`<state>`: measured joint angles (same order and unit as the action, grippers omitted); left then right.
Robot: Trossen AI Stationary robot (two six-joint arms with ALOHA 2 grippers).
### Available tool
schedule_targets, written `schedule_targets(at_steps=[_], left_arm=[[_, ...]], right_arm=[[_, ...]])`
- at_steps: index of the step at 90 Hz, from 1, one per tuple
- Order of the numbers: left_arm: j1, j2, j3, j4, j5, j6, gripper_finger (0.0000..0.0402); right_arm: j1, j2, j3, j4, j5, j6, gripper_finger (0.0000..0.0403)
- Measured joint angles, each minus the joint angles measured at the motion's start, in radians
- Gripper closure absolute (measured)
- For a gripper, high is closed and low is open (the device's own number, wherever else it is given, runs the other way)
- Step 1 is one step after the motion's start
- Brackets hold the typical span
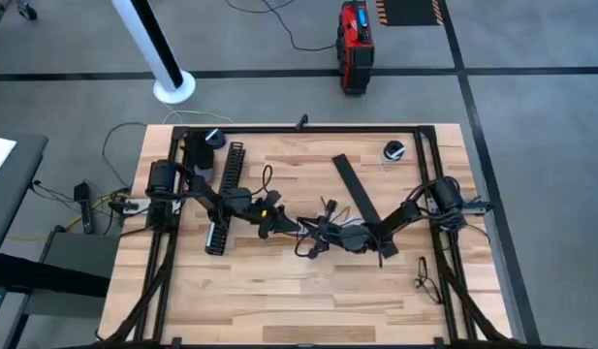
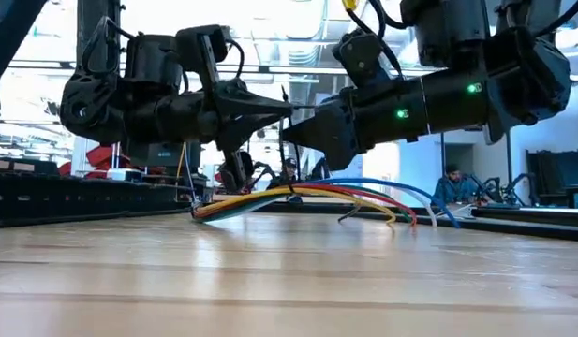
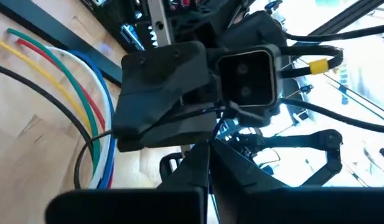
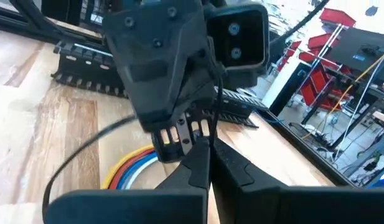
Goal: Ziptie cables
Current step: Wrap the black zip tie on the cable
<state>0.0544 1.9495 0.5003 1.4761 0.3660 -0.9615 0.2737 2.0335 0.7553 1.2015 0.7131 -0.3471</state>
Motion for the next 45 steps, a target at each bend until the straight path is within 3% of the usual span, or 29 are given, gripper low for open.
schedule_targets(at_steps=[45], left_arm=[[0.032, 0.000, 0.000, 0.003, 0.059, -0.010, 0.0401]], right_arm=[[0.021, 0.000, 0.036, -0.059, 0.005, -0.026, 0.0403]])
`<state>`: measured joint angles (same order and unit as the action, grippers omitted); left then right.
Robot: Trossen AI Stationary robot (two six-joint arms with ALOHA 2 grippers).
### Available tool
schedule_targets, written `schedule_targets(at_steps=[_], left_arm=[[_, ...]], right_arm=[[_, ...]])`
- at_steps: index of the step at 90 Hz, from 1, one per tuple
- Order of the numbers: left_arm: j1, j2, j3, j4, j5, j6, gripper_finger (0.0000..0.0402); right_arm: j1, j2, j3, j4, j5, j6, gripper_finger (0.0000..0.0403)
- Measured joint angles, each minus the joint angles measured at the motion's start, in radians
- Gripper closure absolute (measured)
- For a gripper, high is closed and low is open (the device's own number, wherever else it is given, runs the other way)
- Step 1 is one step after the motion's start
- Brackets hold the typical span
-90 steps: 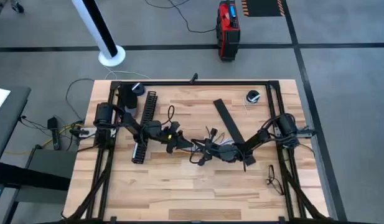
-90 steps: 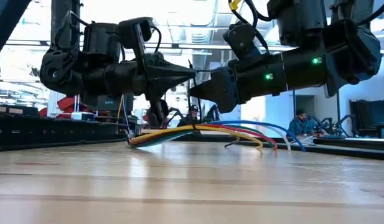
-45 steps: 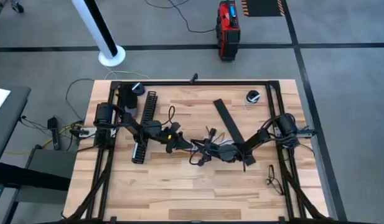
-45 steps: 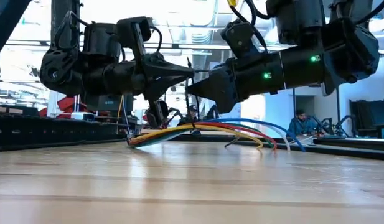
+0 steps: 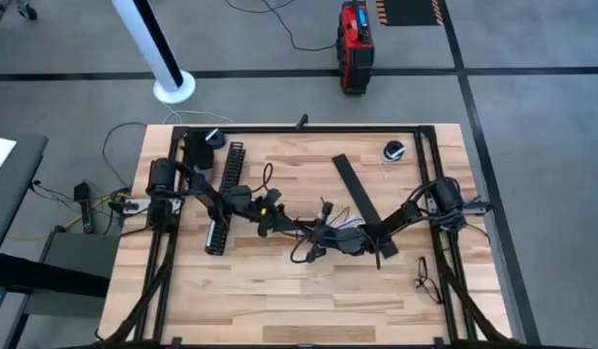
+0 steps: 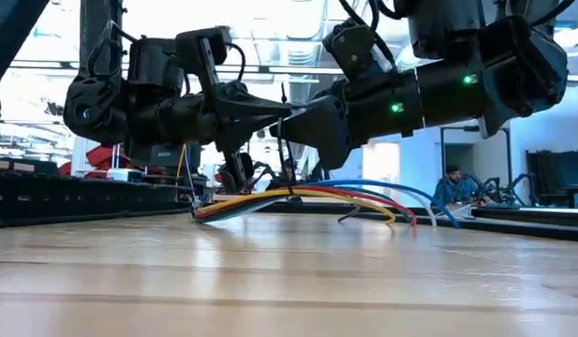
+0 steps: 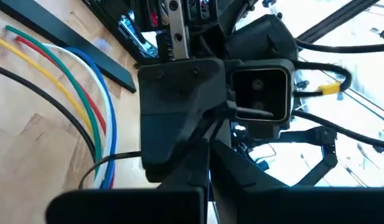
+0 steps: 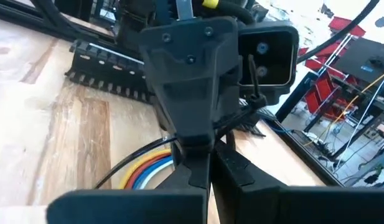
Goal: Ziptie cables
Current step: Wrap the black zip tie on the cable
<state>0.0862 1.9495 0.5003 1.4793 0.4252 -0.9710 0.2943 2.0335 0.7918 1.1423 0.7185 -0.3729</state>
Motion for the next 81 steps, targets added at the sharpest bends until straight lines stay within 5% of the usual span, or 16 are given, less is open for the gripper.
schedule_targets(at_steps=[30, 52, 81], left_arm=[[0.000, 0.000, 0.000, 0.000, 0.021, 0.065, 0.0400], [-0.017, 0.000, 0.000, -0.004, 0.023, 0.120, 0.0359], [-0.066, 0.000, 0.000, -0.063, 0.008, 0.168, 0.0304]], right_arm=[[0.000, -0.004, 0.000, 0.004, 0.013, -0.002, 0.0403], [-0.001, -0.005, 0.001, -0.021, 0.013, -0.002, 0.0401], [-0.002, -0.005, 0.001, -0.033, 0.013, 0.016, 0.0343]])
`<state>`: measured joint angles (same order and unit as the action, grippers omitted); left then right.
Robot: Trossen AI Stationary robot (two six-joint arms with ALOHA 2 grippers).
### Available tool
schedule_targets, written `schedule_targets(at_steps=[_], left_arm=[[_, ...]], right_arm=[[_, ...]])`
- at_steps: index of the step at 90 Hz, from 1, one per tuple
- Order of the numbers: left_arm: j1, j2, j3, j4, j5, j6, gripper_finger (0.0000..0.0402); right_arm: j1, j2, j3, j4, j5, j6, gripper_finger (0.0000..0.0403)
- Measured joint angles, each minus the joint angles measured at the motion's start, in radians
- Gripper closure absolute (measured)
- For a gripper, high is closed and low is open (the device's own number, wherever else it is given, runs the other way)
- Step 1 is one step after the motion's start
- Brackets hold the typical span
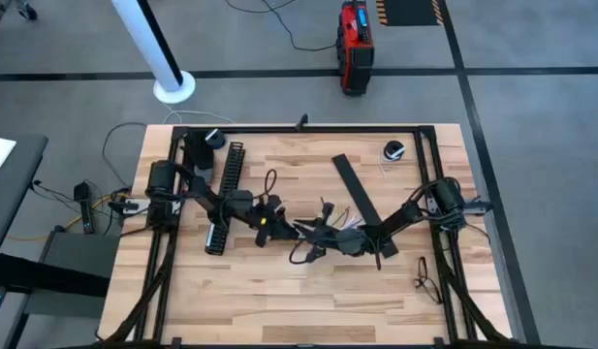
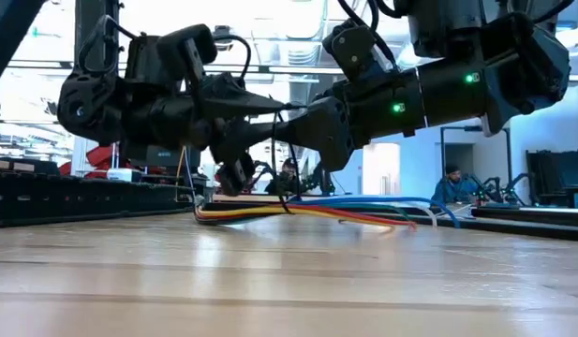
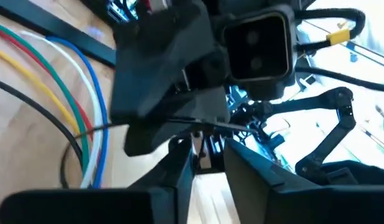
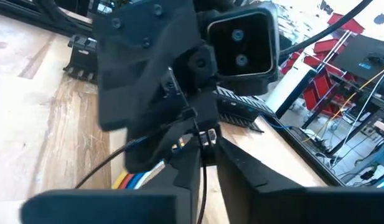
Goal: Ziptie cables
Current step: Wrap the black zip tie on the cable
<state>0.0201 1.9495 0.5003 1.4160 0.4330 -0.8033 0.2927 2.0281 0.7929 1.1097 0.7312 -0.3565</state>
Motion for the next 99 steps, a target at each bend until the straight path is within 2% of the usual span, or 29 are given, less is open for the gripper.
schedule_targets(at_steps=[35, 52, 78, 99], left_arm=[[-0.057, 0.000, 0.000, -0.060, -0.002, 0.179, 0.0297], [-0.056, 0.000, 0.000, -0.067, -0.004, 0.208, 0.0297], [-0.034, 0.000, 0.000, -0.066, -0.003, 0.217, 0.0296], [-0.032, 0.000, 0.000, -0.064, -0.003, 0.229, 0.0296]], right_arm=[[0.000, 0.000, 0.000, -0.036, 0.000, 0.015, 0.0335], [0.000, 0.000, 0.000, -0.044, 0.000, 0.021, 0.0335], [-0.017, 0.000, 0.001, -0.186, -0.067, 0.219, 0.0335], [-0.031, 0.000, 0.001, -0.210, -0.104, 0.285, 0.0335]])
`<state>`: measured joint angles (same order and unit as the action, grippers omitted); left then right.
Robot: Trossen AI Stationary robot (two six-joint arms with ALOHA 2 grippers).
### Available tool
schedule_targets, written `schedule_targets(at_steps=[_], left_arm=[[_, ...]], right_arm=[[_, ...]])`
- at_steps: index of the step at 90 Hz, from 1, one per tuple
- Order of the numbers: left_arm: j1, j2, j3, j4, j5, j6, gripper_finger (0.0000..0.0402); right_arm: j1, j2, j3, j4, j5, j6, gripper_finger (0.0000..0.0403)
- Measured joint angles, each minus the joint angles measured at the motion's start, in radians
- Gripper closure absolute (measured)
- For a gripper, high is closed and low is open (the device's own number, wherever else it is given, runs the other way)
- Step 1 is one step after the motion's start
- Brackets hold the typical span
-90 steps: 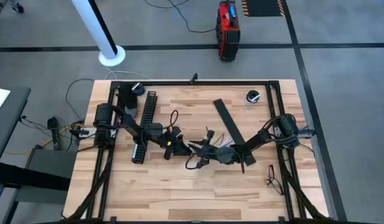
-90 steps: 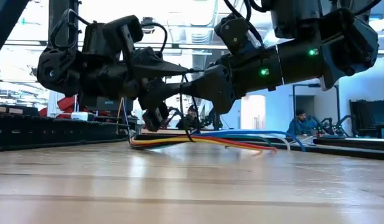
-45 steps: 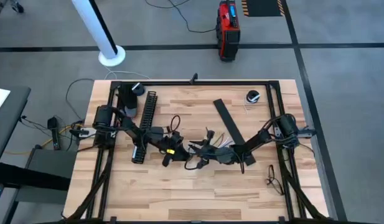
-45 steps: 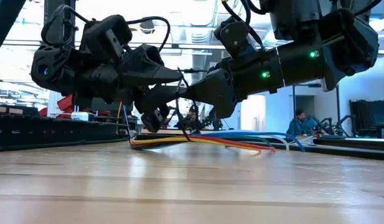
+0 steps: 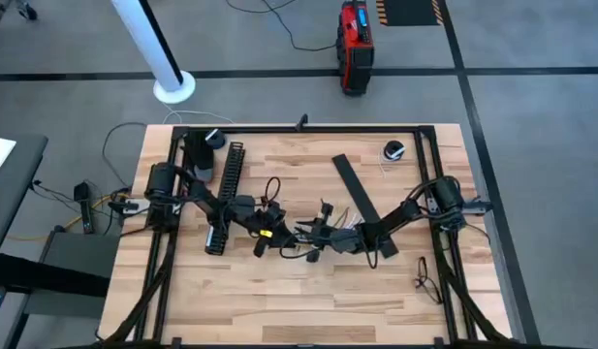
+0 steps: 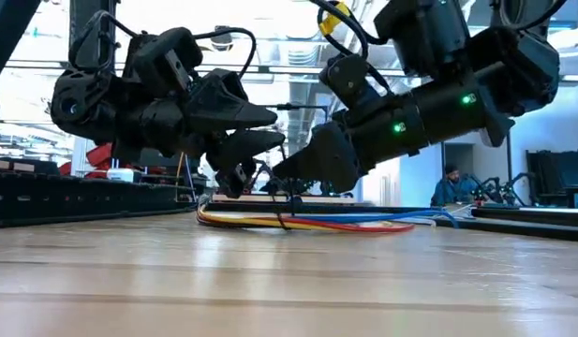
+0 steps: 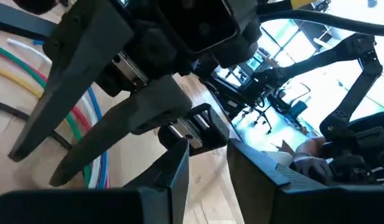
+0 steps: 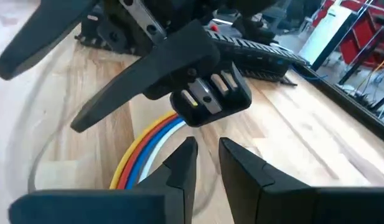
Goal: Ziptie cables
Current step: Wrap the black zip tie on the cable
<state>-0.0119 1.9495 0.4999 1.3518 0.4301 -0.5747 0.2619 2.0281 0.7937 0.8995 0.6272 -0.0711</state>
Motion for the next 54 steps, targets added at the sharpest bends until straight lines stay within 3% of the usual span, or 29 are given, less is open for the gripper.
schedule_targets(at_steps=[19, 33, 44, 54], left_arm=[[0.000, 0.000, 0.000, 0.000, 0.000, -0.002, 0.0296], [0.000, 0.000, 0.000, 0.000, 0.000, -0.008, 0.0296], [0.000, 0.000, 0.000, 0.000, 0.013, -0.028, 0.0311], [0.000, 0.000, 0.000, 0.000, 0.027, -0.034, 0.0358]], right_arm=[[-0.023, 0.000, 0.000, -0.030, -0.056, 0.067, 0.0320], [-0.020, 0.000, 0.000, -0.039, -0.054, 0.021, 0.0316], [-0.004, 0.000, 0.000, -0.039, 0.000, -0.046, 0.0348], [0.013, 0.000, 0.001, -0.019, 0.093, -0.131, 0.0393]])
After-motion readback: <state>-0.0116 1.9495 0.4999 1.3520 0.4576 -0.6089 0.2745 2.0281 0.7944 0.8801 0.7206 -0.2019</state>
